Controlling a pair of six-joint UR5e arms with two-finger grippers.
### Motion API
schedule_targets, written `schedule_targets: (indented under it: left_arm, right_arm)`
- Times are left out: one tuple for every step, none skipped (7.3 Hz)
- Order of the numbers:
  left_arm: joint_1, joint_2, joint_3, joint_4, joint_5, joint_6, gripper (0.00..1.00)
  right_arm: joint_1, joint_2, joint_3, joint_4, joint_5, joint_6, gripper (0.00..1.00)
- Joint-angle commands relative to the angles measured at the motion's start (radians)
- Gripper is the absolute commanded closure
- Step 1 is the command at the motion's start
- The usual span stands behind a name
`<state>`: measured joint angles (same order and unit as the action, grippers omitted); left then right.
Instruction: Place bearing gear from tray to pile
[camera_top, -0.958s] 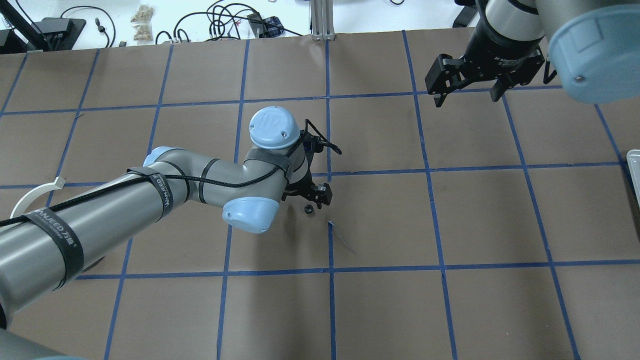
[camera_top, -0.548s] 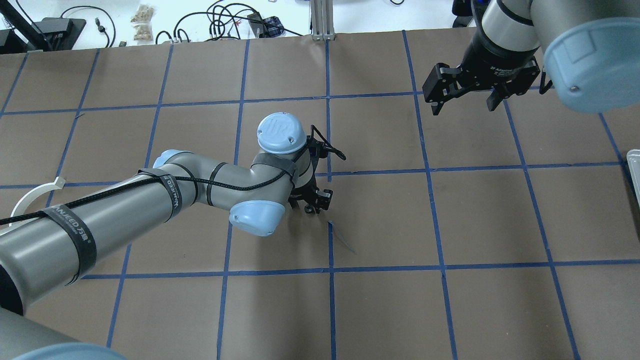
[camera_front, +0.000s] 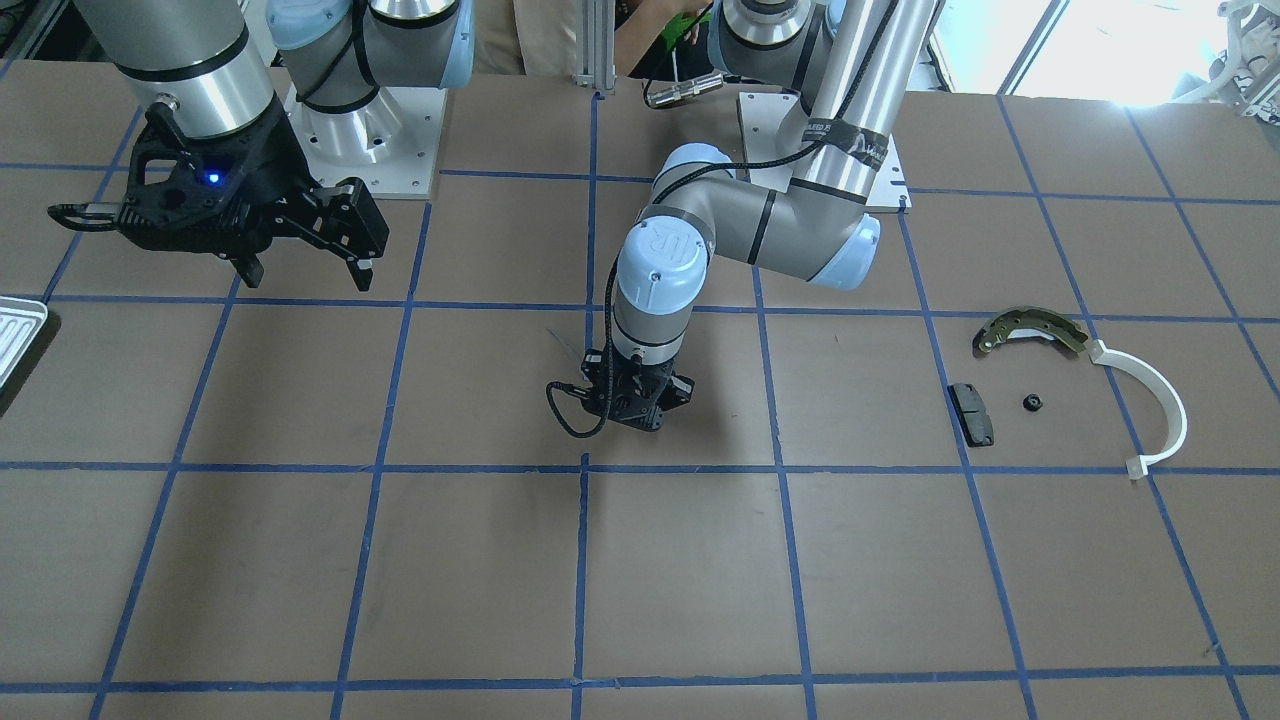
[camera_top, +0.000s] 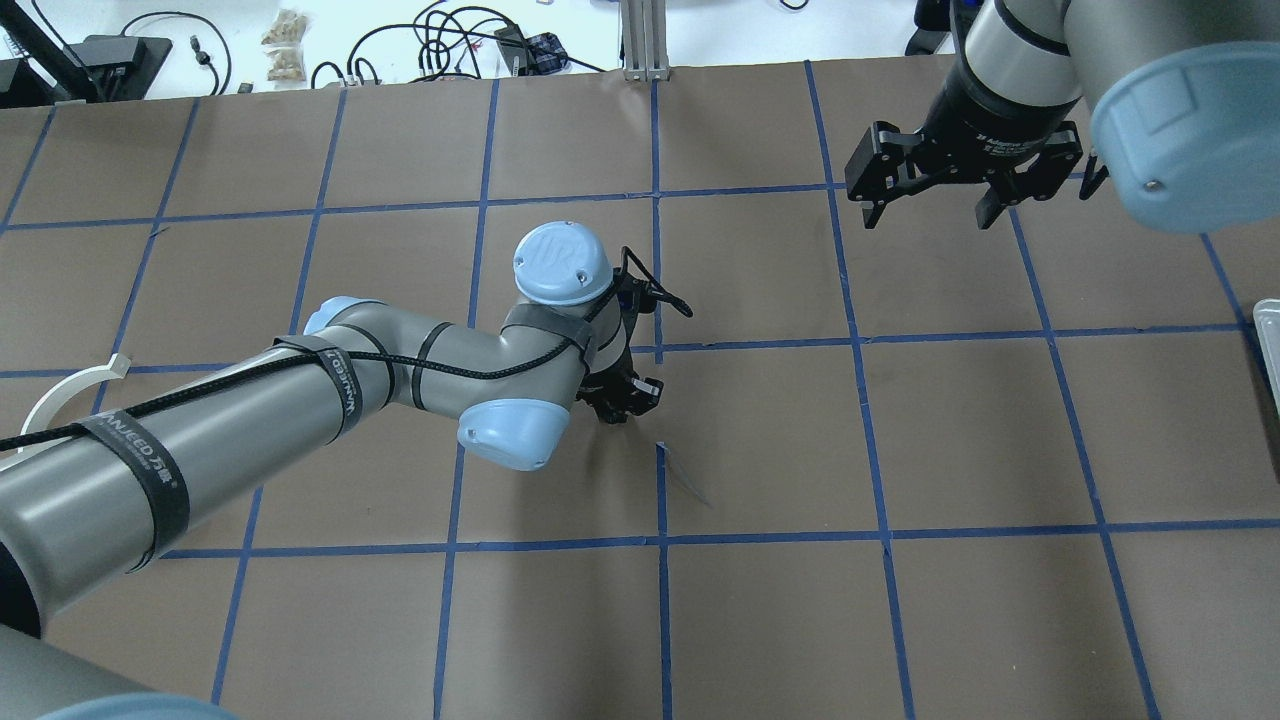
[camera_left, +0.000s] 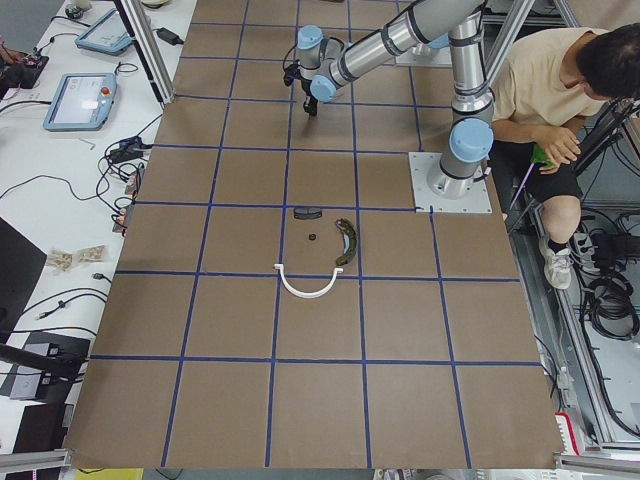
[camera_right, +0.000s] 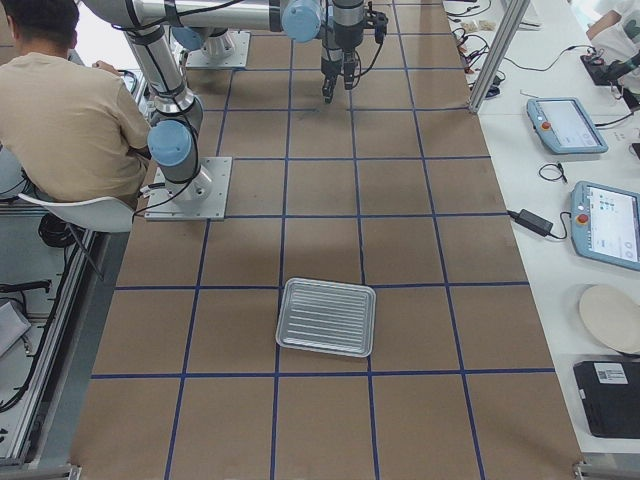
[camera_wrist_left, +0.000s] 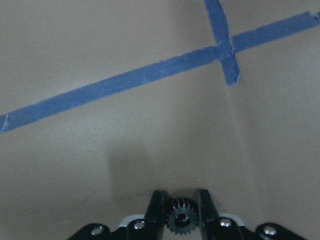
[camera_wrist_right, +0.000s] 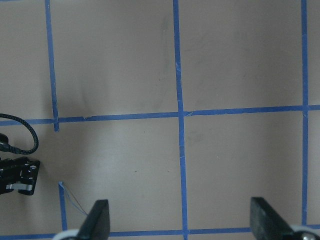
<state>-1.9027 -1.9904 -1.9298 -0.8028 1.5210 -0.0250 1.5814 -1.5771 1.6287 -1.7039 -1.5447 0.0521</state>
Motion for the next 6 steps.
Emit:
schedule_targets:
  left_arm:
    - [0.051, 0.027, 0.015, -0.068, 0.01, 0.023, 1.0]
    - [0.124, 0.035, 0.052, -0.146, 0.011, 0.051, 1.0]
    - [0.186, 0.054, 0.108, -0.249, 0.013, 0.094, 1.0]
    - [0.258, 0.073, 0.147, -0.338, 0.04, 0.193, 1.0]
    - [0.359, 0.091, 0.156, -0.383, 0.072, 0.286, 1.0]
    - [0.44, 0.107, 0.143, -0.391, 0.091, 0.397, 1.0]
  right_arm:
    - [0.0, -0.001, 0.016, 0.0, 0.0, 0.0, 0.0]
    - [0.0, 0.0, 0.02, 0.0, -0.005, -0.012, 0.0]
    - [0.0, 0.0, 0.02, 0.0, -0.003, -0.011, 0.0]
    - [0.0, 0.0, 0.02, 0.0, -0.003, -0.014, 0.0]
    - [0.0, 0.0, 0.02, 0.0, -0.003, -0.015, 0.0]
    - [0.0, 0.0, 0.02, 0.0, -0.003, -0.015, 0.0]
